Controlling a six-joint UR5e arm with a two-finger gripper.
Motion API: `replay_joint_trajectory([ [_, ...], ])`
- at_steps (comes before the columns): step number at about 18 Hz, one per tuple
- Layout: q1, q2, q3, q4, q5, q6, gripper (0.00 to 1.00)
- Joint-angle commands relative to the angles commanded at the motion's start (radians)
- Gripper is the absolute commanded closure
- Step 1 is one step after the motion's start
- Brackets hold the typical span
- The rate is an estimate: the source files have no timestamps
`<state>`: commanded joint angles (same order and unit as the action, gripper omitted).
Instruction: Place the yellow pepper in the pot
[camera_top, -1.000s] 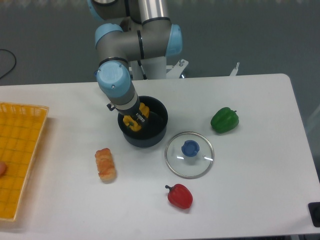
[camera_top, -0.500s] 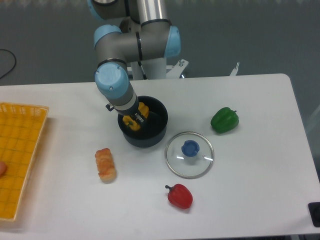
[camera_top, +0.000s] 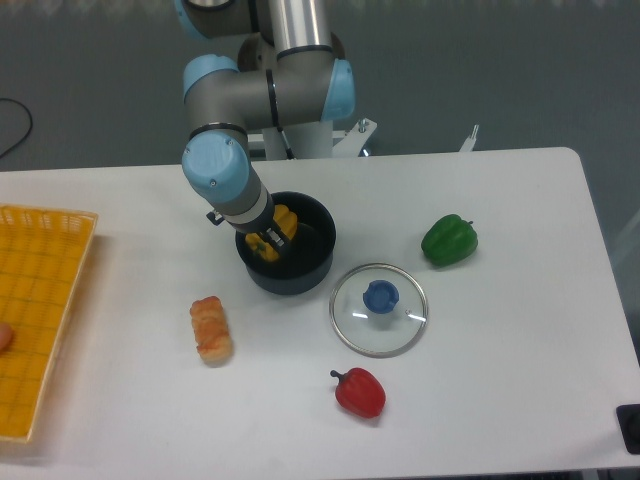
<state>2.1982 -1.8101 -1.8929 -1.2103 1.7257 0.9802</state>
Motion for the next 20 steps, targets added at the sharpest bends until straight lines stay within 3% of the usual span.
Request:
replay_joint_trajectory([
  [3,0.000,0.002,0.005,0.000,0.000,0.003,0.04],
  [7,0.000,0.003,0.021,0.000,0.000,0.003,0.02],
  [13,0.018,0.005,0.138,-0.002,0.002,-0.020,0.00],
  [17,0.073,-0.002,0.227,-0.003,0.000,-0.015,0.00],
  [20,0.158,0.008,0.238,-0.002,-0.014,0.023,0.00],
])
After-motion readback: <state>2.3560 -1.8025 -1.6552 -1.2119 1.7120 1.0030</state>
